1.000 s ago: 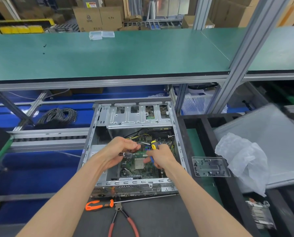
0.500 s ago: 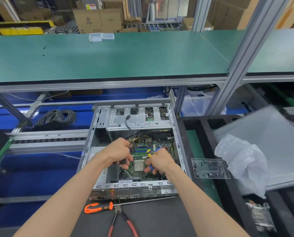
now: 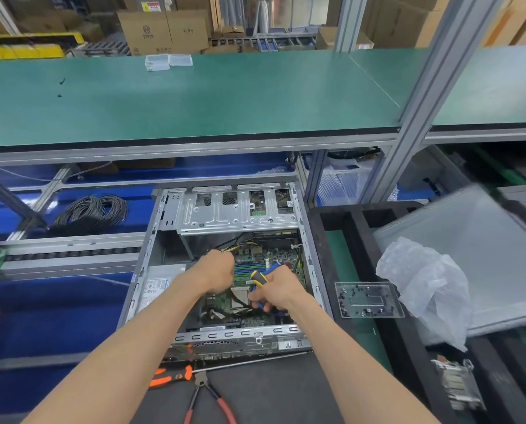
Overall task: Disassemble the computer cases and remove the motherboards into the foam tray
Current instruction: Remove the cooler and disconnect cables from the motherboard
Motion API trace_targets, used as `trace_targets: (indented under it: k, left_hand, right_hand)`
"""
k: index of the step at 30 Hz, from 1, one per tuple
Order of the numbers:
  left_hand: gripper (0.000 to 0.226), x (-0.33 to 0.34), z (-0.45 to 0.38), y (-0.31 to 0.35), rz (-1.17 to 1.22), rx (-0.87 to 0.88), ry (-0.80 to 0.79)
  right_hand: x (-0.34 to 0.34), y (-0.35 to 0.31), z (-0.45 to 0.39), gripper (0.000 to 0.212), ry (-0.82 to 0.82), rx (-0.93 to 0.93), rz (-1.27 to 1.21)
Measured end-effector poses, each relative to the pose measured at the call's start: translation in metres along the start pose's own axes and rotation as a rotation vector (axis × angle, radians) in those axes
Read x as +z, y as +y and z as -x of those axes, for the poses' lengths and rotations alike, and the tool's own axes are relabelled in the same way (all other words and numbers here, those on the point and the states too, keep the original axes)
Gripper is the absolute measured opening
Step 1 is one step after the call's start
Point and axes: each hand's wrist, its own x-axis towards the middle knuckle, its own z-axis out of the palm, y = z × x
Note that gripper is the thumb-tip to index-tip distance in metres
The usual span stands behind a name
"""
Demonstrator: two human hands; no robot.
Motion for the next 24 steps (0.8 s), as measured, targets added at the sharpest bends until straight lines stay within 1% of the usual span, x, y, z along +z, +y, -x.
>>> trace_targets:
  k: [2,3,5,6,8,10,12,13,14,16,17,20,22,24]
  left_hand:
    - [0.025,-0.01,-0.009,0.009,0.202,0.002,0.158]
    - [0.02,-0.013,-0.014,0.014,0.315,0.023,0.186]
    - [0.015,-0.015,-0.025,0.024,0.47,0.054,0.172]
    - [0.018,-0.014,-0.032,0.028,0.473,0.073,0.137]
    - [0.028,-0.008,-0.045,0.035,0.392,0.138,0.025]
    - [0.046,0.003,-0.057,0.042,0.342,0.193,-0.052]
    - [0.057,0.014,-0.067,0.05,0.287,0.224,-0.036]
    - [0.058,0.018,-0.071,0.054,0.242,0.239,-0.009]
    - [0.056,0.021,-0.076,0.058,0.191,0.253,0.021]
    - [0.046,0.024,-0.083,0.065,0.081,0.269,0.062]
    - [0.041,0.024,-0.085,0.068,0.028,0.27,0.073]
    - [0.031,0.028,-0.088,0.077,-0.128,0.268,0.107]
    - [0.023,0.031,-0.088,0.081,-0.229,0.301,0.149]
    - [0.018,0.031,-0.088,0.085,-0.32,0.355,0.169]
  right_hand:
    - [0.0,-0.001,-0.001,0.017,-0.024,-0.012,0.081]
    - [0.0,-0.001,-0.002,0.016,-0.039,-0.011,0.107]
    - [0.001,-0.002,-0.004,0.018,-0.076,-0.002,0.125]
    - [0.003,-0.003,-0.006,0.023,-0.093,0.002,0.135]
    - [0.005,-0.003,-0.009,0.027,-0.125,-0.011,0.258]
    - [0.006,-0.001,-0.01,0.025,-0.162,-0.034,0.43]
    - [0.006,0.001,-0.012,0.022,-0.183,-0.047,0.512]
    - [0.006,0.002,-0.014,0.021,-0.192,-0.048,0.534]
    - [0.007,0.002,-0.015,0.02,-0.2,-0.052,0.56]
    - [0.007,0.004,-0.017,0.029,-0.201,-0.064,0.619]
    - [0.006,0.005,-0.019,0.03,-0.196,-0.072,0.644]
    - [0.008,0.007,-0.023,0.024,-0.189,-0.091,0.693]
    - [0.009,0.009,-0.025,0.025,-0.198,-0.101,0.743]
    - [0.009,0.011,-0.027,0.021,-0.212,-0.12,0.8]
